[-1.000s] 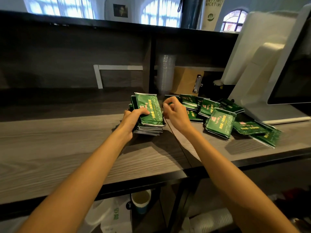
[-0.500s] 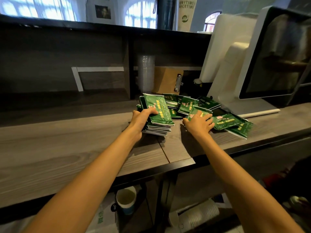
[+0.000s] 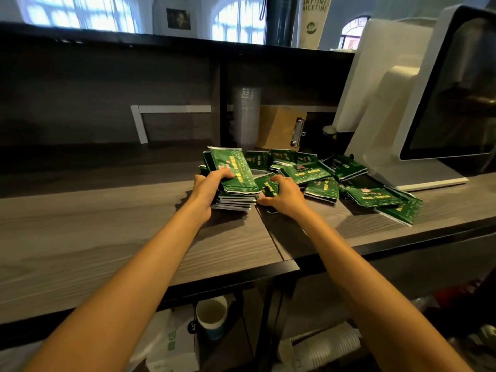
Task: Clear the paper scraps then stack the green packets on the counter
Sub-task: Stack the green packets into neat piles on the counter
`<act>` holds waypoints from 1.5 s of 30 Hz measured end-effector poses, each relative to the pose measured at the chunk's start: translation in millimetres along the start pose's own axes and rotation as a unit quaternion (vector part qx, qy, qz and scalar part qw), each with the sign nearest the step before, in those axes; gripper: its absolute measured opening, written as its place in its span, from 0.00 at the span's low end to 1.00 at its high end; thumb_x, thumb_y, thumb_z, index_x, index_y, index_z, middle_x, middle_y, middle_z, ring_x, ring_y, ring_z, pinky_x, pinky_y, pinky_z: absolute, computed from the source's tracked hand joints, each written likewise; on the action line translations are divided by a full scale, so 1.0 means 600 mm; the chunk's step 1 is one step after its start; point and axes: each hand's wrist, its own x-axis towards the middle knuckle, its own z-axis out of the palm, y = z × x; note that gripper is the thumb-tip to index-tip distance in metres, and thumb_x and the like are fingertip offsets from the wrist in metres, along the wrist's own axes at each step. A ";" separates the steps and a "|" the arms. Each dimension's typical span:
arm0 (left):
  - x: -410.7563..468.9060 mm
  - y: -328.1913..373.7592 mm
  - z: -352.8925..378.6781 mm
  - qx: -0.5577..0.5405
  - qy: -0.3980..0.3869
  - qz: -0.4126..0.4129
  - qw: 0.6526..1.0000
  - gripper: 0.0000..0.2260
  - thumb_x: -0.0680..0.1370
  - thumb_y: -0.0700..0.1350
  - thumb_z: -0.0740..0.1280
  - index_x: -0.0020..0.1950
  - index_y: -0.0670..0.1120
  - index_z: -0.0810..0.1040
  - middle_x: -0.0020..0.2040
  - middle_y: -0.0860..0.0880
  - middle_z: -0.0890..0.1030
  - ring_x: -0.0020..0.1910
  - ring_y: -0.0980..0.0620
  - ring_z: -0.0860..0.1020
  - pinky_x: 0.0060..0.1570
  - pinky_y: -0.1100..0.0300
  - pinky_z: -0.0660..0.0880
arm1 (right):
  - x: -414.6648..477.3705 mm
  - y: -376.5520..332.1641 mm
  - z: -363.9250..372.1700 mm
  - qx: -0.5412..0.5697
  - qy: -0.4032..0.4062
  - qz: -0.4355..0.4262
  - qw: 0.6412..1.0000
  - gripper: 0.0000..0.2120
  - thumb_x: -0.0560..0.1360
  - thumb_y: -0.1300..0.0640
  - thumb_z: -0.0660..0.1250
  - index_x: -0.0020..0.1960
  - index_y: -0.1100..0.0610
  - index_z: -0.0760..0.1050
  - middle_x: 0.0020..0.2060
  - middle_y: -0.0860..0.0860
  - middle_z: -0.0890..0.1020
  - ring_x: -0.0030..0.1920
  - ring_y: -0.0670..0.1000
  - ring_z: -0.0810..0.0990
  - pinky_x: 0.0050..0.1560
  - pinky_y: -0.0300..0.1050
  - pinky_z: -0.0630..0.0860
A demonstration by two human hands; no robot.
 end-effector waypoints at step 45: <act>0.024 0.032 -0.196 0.031 -0.156 0.186 0.969 0.43 0.59 0.48 0.71 0.73 0.50 0.59 0.64 0.45 0.76 0.62 0.46 0.76 0.54 0.54 0.76 | 0.034 -0.179 0.110 0.483 -0.232 -0.108 0.838 0.43 0.58 0.67 0.73 0.71 0.57 0.62 0.62 0.56 0.77 0.62 0.53 0.76 0.64 0.50 0.72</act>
